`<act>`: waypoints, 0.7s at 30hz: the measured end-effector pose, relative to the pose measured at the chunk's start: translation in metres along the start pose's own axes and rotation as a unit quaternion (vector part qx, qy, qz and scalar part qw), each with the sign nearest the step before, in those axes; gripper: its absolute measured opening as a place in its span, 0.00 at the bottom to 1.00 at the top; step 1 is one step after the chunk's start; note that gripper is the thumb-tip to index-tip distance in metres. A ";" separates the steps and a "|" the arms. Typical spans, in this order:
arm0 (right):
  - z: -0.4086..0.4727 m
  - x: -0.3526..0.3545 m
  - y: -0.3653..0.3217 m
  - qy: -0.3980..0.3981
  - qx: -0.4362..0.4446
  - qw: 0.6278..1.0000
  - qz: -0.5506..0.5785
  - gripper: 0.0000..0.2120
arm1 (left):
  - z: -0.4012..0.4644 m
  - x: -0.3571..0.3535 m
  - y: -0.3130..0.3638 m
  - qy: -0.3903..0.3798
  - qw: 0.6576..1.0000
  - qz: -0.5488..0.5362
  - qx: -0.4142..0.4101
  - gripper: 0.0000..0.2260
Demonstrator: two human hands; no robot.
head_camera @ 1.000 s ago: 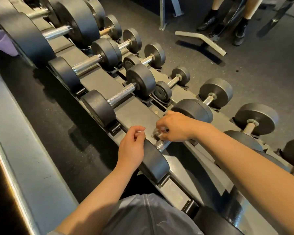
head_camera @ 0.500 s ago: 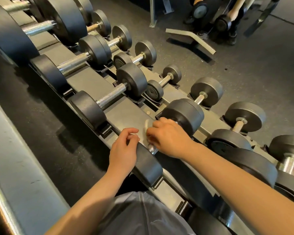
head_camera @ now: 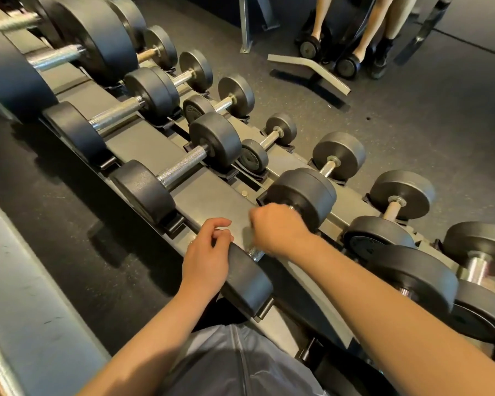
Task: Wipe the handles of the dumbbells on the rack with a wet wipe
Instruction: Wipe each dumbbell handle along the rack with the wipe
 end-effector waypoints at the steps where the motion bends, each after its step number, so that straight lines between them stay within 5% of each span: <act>1: -0.004 -0.005 -0.013 -0.029 0.035 0.999 0.010 0.08 | 0.000 0.000 0.000 0.005 1.000 -0.002 0.001 0.08; 5: -0.008 -0.012 -0.022 -0.109 0.092 0.989 0.031 0.09 | -0.001 0.001 -0.002 0.020 1.000 -0.017 0.003 0.09; 12: 0.012 0.021 0.020 0.013 -0.016 0.980 -0.199 0.08 | -0.001 0.002 -0.002 0.015 1.000 -0.018 0.005 0.10; 16: 0.012 0.015 0.020 -0.002 -0.060 0.987 -0.149 0.09 | -0.001 0.001 -0.001 0.008 1.000 -0.014 0.007 0.09; 21: 0.006 -0.011 -0.015 -0.077 0.006 0.993 -0.085 0.10 | -0.003 -0.003 0.000 -0.031 0.999 0.013 0.000 0.08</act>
Point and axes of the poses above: each hand's wrist, its own z-axis towards the middle knuckle, its own x-axis out of the back of the hand, y = z × x, the point moved 10 cm from there along z, towards the middle knuckle, and after that the axes turned 8 degrees about -x, right-handed, at the moved point
